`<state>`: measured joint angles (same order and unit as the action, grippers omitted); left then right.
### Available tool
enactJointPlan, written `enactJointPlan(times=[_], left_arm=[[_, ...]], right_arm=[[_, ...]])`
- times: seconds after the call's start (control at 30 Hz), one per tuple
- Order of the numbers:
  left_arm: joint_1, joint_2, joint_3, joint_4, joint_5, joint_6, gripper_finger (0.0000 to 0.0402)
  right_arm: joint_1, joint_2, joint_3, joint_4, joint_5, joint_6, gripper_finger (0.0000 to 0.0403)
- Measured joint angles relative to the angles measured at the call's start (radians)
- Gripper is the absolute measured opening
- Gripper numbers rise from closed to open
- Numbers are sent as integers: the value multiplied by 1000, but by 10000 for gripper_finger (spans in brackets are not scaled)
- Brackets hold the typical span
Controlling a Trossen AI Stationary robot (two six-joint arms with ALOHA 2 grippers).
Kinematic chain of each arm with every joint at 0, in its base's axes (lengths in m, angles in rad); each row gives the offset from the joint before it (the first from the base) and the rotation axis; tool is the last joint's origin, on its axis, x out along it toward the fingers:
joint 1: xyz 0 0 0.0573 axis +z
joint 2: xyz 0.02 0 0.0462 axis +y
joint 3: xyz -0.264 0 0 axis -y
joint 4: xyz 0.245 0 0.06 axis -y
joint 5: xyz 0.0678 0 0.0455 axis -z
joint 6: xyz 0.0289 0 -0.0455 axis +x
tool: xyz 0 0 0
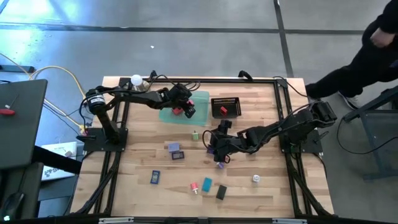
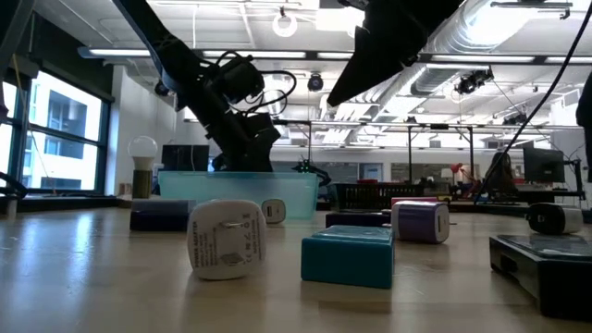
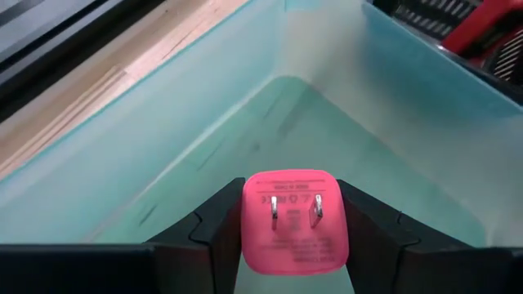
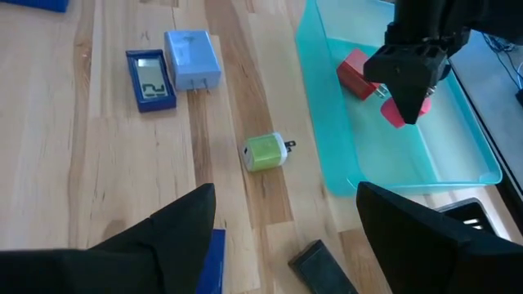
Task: Pick & Place Office items
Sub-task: Put the top pink charger adapter into the green bin
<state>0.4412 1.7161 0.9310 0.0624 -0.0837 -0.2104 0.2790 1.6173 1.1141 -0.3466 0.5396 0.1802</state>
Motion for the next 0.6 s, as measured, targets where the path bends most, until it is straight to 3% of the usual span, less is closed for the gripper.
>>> enactJointPlan(times=[0.6], left_arm=[[0,0,0,-18,0,-19,170]], right_arm=[[0,0,0,6,0,-1,286]])
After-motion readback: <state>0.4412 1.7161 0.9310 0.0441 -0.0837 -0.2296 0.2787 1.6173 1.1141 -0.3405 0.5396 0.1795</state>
